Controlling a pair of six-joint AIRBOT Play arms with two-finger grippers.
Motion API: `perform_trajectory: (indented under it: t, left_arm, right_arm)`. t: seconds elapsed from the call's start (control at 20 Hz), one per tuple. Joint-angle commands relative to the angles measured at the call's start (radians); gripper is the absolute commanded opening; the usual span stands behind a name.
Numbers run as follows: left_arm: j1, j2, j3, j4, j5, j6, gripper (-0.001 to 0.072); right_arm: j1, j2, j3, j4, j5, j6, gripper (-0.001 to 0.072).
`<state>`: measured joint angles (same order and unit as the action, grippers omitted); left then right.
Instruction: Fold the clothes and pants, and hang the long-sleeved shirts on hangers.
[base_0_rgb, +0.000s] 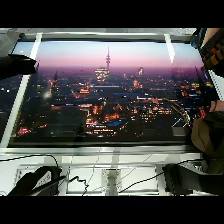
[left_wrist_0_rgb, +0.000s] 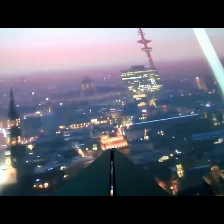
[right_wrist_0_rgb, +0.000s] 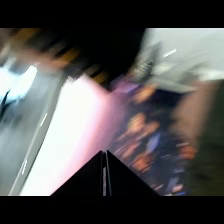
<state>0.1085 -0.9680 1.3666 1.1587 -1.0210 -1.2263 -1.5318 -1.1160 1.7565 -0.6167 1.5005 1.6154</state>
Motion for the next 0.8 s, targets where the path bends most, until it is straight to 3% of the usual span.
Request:
perform_trajectory:
  t: [0.0, 0.2, 0.35, 0.45, 0.6, 0.75]
  left_arm:
    - [0.000, 0.000, 0.001, 0.000, 0.000, 0.000, 0.0021]
    - [0.000, 0.000, 0.001, 0.000, 0.000, 0.000, 0.0021]
    - [0.000, 0.000, 0.001, 0.000, 0.000, 0.000, 0.0021]
    - [0.000, 0.000, 0.001, 0.000, 0.000, 0.000, 0.0021]
    - [0.000, 0.000, 0.001, 0.000, 0.000, 0.000, 0.0021]
    - [0.000, 0.000, 0.001, 0.000, 0.000, 0.000, 0.0021]
  right_arm:
    - [0.300, -0.009, 0.000, 0.061, 0.010, -0.101, 0.0040]
    - [0.837, -0.010, 0.000, -0.160, 0.045, -0.145, 0.0039]
    - [1.278, -0.031, 0.000, -0.490, 0.053, -0.188, 0.0040]
    - [1.527, -0.072, 0.000, -0.756, 0.055, -0.155, 0.0040]
    - [1.749, -0.176, -0.006, -1.004, 0.057, -0.084, 0.0040]
    - [1.818, -0.292, -0.006, -1.108, 0.055, -0.002, 0.0040]
